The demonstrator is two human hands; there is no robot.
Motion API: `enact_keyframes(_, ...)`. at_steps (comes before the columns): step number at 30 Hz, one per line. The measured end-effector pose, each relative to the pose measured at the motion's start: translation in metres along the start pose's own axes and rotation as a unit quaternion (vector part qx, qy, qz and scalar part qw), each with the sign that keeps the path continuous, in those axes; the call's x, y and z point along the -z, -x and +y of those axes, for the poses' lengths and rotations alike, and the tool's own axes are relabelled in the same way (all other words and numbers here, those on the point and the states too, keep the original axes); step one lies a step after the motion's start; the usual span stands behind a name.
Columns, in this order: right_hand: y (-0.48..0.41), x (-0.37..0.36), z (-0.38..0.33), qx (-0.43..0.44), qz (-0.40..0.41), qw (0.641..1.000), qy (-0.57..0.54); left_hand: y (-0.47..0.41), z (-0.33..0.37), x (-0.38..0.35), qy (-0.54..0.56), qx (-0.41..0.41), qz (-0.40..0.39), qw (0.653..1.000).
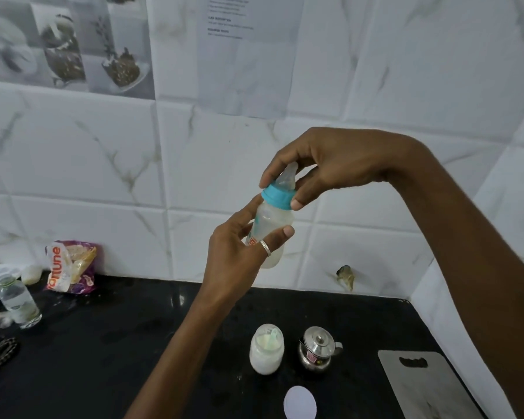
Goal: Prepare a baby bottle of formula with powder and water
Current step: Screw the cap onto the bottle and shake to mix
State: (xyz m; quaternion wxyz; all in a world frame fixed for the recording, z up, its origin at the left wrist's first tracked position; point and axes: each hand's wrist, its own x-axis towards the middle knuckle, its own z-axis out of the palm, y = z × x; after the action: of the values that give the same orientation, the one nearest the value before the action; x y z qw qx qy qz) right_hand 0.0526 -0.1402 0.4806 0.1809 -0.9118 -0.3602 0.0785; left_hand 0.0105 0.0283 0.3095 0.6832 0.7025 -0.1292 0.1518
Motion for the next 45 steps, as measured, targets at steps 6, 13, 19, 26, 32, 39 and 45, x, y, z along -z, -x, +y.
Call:
enact_keyframes(6, -0.005, 0.001, -0.002, -0.003, -0.034, 0.999, 0.018, 0.002, 0.001, 0.001, -0.015, -0.003, 0.008, 1.000)
enact_keyframes(13, -0.009, -0.005, -0.007, -0.031, -0.008, 0.998, 0.056, 0.002, -0.003, -0.001, -0.031, 0.002, 0.024, 0.999)
enact_keyframes(19, -0.013, -0.017, -0.019, -0.091, 0.040, 0.987, 0.128, 0.005, -0.004, -0.004, -0.042, -0.010, 0.047, 0.998)
enact_keyframes(26, -0.013, -0.034, -0.014, -0.132, 0.082, 0.977, 0.147, 0.005, -0.009, 0.001, -0.016, 0.011, 0.043, 0.999)
enact_keyframes(32, 0.003, -0.028, 0.014, -0.048, 0.066, 0.983, -0.167, 0.002, -0.005, 0.010, 0.005, 0.022, 0.002, 1.000)
enact_keyframes(39, -0.002, -0.073, 0.042, 0.043, 0.069, 0.934, -0.349, 0.003, -0.004, 0.011, 0.041, 0.041, -0.015, 0.998)
enact_keyframes(45, -0.010, -0.094, 0.037, 0.011, 0.173, 0.911, -0.374, 0.005, -0.012, 0.008, 0.032, 0.034, 0.019, 0.999)
